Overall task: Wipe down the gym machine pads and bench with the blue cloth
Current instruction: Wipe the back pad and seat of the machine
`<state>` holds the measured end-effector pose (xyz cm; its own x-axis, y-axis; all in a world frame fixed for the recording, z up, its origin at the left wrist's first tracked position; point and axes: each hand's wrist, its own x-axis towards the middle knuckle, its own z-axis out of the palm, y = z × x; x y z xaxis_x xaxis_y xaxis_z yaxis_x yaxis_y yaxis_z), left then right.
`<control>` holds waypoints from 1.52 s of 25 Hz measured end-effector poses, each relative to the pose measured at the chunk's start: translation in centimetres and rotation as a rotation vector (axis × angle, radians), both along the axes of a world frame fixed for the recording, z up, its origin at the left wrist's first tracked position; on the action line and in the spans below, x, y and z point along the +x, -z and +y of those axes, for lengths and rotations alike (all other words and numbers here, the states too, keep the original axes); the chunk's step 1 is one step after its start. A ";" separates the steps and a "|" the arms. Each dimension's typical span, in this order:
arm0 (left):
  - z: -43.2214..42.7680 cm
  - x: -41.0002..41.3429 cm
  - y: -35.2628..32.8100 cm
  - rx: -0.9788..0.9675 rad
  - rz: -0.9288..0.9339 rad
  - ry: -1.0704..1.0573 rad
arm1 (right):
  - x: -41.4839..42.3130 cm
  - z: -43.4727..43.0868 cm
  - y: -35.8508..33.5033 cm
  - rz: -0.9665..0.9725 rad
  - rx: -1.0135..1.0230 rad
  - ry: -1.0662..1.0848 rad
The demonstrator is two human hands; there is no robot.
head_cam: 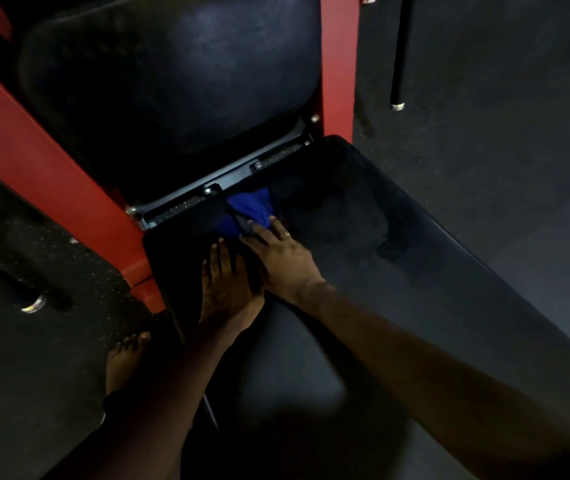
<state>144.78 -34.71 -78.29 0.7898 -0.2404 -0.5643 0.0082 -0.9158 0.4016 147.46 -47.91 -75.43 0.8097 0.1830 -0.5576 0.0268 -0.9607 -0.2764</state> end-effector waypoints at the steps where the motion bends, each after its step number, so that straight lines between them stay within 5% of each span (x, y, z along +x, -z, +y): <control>1: 0.1 0.0 0.1 0.001 -0.008 -0.002 | 0.1 -1.5 -0.1 -0.021 0.001 -0.025; 6: 0.1 0.6 0.2 -0.002 0.026 -0.027 | 5.1 -16.2 -1.2 -0.098 -0.320 0.437; 10: 0.9 0.3 0.0 -0.066 0.022 -0.085 | 6.6 -13.2 -0.4 -0.135 -0.335 0.568; 13: 3.2 -0.5 0.5 -0.075 -0.044 -0.165 | 7.2 -4.3 1.8 -0.106 -0.152 0.407; 18: 6.3 -0.8 1.4 -0.117 -0.080 -0.057 | 6.8 6.7 4.6 0.051 0.119 -0.273; 25: 5.6 -0.5 0.8 -0.120 -0.026 -0.076 | 11.7 -4.9 4.7 -0.113 -0.197 0.407; 31: 4.1 -0.2 0.4 -0.071 -0.017 -0.079 | 4.8 3.2 3.3 -0.004 0.025 -0.081; 38: 1.9 -0.2 -0.6 -0.115 0.040 0.050 | 4.2 -15.4 -2.3 -0.191 -0.283 0.600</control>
<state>144.60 -32.79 -77.71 0.7526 -0.3437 -0.5617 -0.0183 -0.8636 0.5039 151.64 -63.33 -73.17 0.8145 -0.4587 -0.3552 -0.5084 -0.8593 -0.0564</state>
